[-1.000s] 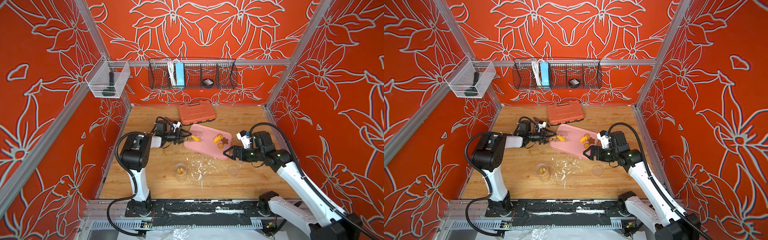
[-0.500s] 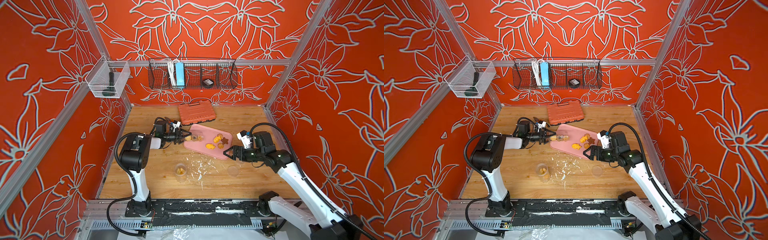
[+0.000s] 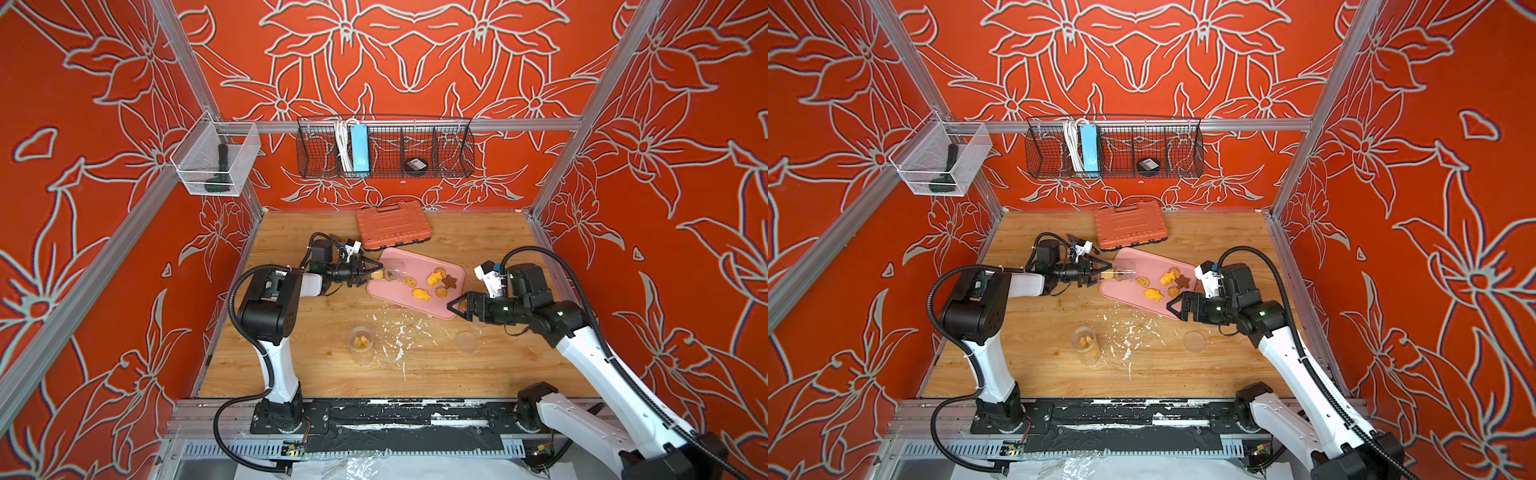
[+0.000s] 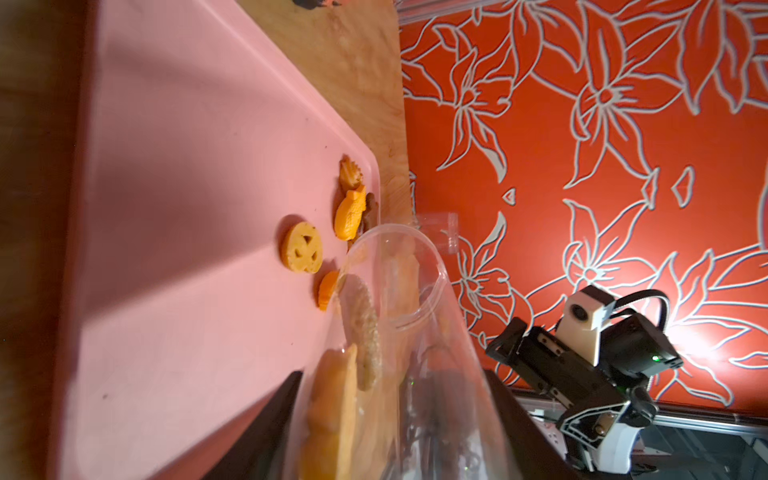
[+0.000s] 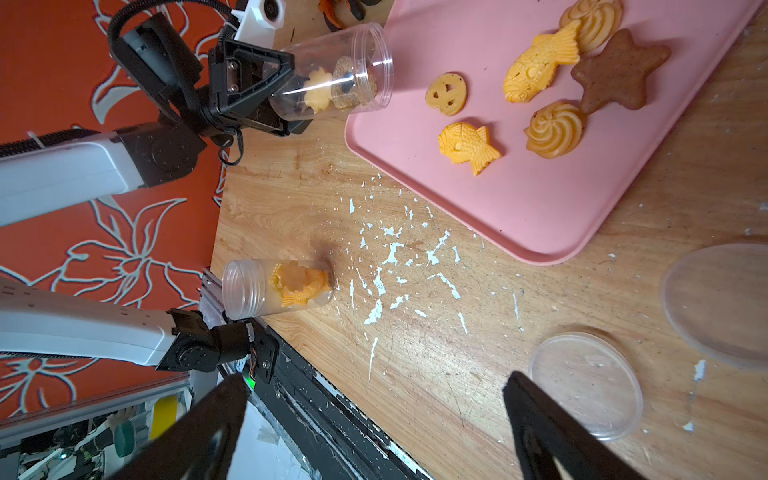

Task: Pour the cookies out of the jar
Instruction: Pour the cookies in the jar onto the tray.

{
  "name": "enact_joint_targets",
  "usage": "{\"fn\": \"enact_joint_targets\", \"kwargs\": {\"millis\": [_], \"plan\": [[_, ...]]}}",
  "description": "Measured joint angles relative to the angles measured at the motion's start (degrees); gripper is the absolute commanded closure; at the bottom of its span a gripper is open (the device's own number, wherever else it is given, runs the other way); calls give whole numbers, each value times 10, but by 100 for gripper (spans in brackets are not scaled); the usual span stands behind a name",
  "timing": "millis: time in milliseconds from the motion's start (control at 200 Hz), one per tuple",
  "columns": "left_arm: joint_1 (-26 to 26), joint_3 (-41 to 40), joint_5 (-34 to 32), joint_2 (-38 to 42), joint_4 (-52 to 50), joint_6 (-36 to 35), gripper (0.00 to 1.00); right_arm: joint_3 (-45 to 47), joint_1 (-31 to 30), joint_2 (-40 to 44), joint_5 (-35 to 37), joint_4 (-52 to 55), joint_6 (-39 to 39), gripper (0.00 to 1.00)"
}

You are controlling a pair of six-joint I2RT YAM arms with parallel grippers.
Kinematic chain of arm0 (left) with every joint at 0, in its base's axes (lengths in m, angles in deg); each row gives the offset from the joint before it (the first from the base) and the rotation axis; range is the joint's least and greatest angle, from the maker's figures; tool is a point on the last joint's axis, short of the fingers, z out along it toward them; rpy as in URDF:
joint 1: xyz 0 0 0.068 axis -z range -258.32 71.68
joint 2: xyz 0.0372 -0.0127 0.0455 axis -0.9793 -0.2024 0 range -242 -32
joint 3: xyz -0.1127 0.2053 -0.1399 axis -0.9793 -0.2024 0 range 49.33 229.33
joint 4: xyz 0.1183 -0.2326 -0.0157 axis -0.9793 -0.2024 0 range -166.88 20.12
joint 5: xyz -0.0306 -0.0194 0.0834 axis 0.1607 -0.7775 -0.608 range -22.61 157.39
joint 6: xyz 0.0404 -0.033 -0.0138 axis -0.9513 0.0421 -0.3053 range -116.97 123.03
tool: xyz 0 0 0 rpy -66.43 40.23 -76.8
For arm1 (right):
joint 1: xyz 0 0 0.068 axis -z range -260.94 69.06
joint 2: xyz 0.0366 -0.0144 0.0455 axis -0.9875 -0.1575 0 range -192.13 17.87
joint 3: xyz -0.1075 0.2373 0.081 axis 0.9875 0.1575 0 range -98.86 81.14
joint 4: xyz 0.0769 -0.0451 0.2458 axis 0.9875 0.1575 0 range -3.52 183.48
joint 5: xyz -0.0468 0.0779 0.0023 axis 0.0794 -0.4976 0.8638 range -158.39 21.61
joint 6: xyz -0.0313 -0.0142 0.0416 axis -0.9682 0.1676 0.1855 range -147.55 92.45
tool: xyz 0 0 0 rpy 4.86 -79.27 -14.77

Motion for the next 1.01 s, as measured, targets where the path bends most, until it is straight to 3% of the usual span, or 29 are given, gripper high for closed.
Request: {"fn": "enact_joint_targets", "kwargs": {"millis": [140,445,540,676,1006], "plan": [[0,21,-10,0,-78,-48,42,0,0,2,0,1,0,1],[0,28,-17,16,-94,-71,43,2,0,6,0,0,6,1],[0,46,-42,16,-165,-116,42,3,0,6,0,0,7,1],[-3,32,-36,22,-125,-94,43,5,0,7,0,0,8,1],[-4,53,-67,27,-211,-154,42,5,0,1,0,0,8,1]]}}
